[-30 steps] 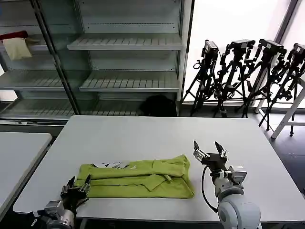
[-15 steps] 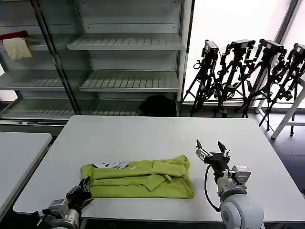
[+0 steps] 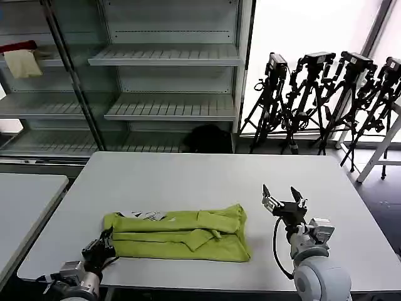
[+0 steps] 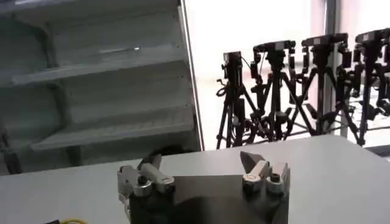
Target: Fold and organize the clothes.
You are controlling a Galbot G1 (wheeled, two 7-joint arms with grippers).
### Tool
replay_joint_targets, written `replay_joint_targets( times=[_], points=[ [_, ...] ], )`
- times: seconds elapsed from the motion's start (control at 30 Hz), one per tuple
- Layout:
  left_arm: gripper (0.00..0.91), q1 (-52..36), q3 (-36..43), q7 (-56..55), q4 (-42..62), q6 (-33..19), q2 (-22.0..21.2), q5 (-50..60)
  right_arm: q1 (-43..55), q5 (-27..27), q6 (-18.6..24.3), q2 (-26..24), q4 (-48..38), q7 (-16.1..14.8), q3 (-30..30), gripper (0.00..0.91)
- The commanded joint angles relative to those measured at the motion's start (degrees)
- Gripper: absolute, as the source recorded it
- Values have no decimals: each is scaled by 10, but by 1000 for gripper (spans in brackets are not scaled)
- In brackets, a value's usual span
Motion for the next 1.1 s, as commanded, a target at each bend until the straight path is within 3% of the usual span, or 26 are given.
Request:
replay_joint_targets(
  times=[0.03,0.37,0.5,0.63,0.87,1.1],
  points=[
    [0,6,-143,133,32,-87,73,129,-2,3,1,0,-8,-3,11,907],
    [0,-4,-280,186,80,-104,234,185,-6,10,3,2,-18,-7,20,907],
    [0,-10,-291,195,69,-119,252,232,-11,10,5,5,-20,-10,23,907],
    [0,-17,-246,183,15,-116,216,221,-16,9,7,8,-24,-11,27,907],
    [0,17,-85,183,-76,-99,84,158,-19,9,9,9,-32,-10,35,907],
    [0,44,72,169,-119,-87,44,241,-22,11,9,8,-38,-12,43,907]
  ],
)
